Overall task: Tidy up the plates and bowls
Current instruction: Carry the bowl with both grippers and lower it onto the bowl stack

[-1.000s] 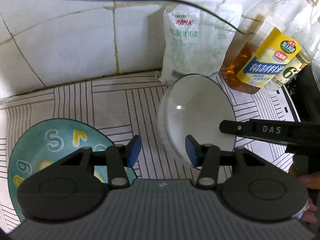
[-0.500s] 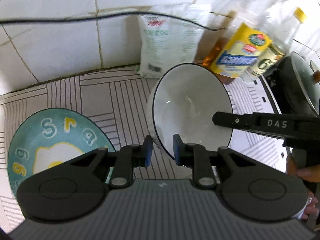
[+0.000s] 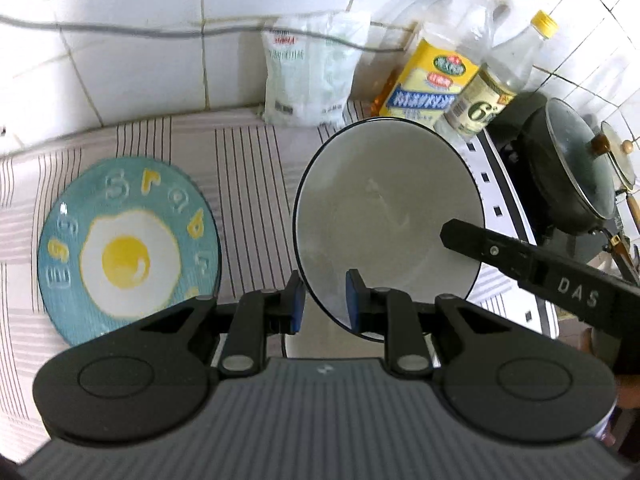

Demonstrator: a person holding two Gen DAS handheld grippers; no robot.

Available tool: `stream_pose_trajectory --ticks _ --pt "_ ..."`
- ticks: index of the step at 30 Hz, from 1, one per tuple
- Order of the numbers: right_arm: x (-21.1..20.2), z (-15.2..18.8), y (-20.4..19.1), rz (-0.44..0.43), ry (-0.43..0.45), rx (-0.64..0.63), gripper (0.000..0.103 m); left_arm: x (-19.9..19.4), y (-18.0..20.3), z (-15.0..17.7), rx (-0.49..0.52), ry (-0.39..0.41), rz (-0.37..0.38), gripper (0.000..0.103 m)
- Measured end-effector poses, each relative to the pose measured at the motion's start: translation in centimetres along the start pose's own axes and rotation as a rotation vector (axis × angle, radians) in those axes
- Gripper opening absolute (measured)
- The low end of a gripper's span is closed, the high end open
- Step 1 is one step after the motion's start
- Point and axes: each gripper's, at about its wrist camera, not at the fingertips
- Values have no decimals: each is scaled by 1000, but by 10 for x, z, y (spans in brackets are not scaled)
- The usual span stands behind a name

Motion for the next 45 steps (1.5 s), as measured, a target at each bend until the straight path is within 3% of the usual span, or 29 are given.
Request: stream_pose_trajectory --ticks 17,22,30,34,37,40,45 --pt "7 45 6 76 -38 -149 13 38 6 41 -91 -169 43 22" --pt "20 53 -14 159 -54 -309 13 45 4 41 -109 -217 29 31" --pt "29 66 -36 318 -41 -522 12 51 3 39 -137 -258 57 35" --pt "28 71 -38 341 -36 -545 13 56 -4 41 -165 -301 79 36" --pt "29 76 -40 367 -22 -579 13 57 -3 43 -170 -285 71 36" --pt "27 76 -39 354 -23 -573 14 56 -3 45 -176 -274 68 40" --pt "1 78 -30 253 17 -538 18 38 1 51 -176 -216 79 49"
Point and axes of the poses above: each gripper's, at about its wrist camera, not at the fingertips, and x roughly the way its jaws point, y to its right, z to its underside, and after that the axes turned 10 degrees about -y, right-handed
